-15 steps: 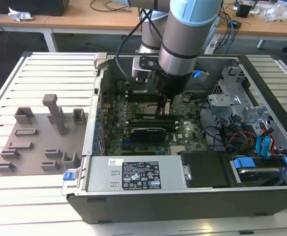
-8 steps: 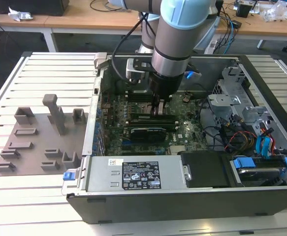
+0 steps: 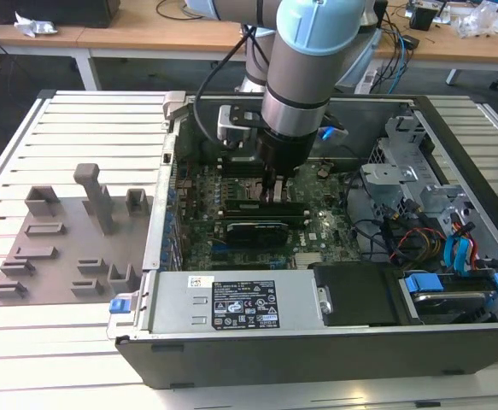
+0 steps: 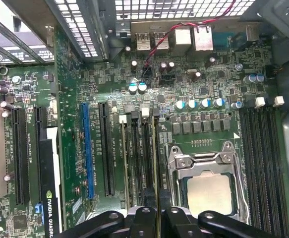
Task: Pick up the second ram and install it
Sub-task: 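Insert the second ram into the second slot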
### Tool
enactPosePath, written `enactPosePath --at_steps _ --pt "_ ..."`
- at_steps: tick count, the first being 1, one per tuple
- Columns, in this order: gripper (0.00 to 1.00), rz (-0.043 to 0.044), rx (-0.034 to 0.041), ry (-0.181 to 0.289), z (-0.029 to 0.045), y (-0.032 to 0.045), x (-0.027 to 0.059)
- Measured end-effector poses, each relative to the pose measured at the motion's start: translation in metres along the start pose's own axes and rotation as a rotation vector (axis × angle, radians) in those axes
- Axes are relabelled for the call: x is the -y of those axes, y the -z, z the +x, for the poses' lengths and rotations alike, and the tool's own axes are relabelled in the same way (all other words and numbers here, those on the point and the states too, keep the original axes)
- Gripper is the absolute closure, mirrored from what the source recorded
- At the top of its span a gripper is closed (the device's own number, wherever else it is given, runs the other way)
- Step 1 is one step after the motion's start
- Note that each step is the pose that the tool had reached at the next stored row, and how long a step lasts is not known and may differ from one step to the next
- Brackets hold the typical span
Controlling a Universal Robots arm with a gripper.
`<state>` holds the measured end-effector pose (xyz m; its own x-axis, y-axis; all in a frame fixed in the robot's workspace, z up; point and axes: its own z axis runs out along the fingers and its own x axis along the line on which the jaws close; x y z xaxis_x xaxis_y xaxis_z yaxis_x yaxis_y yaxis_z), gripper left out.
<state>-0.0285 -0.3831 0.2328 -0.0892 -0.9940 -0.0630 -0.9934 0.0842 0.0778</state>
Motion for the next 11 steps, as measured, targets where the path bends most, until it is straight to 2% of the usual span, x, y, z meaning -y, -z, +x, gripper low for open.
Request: enactPosePath --at_steps 4,7,11 --pt "0.87 -0.0001 -0.0003 0.001 0.0009 -0.0005 0.0014" --pt "0.87 -0.0004 -0.0008 0.006 0.0011 -0.0043 0.0017" --pt "0.87 0.0010 -0.0006 0.009 0.0010 -0.0041 0.0006"
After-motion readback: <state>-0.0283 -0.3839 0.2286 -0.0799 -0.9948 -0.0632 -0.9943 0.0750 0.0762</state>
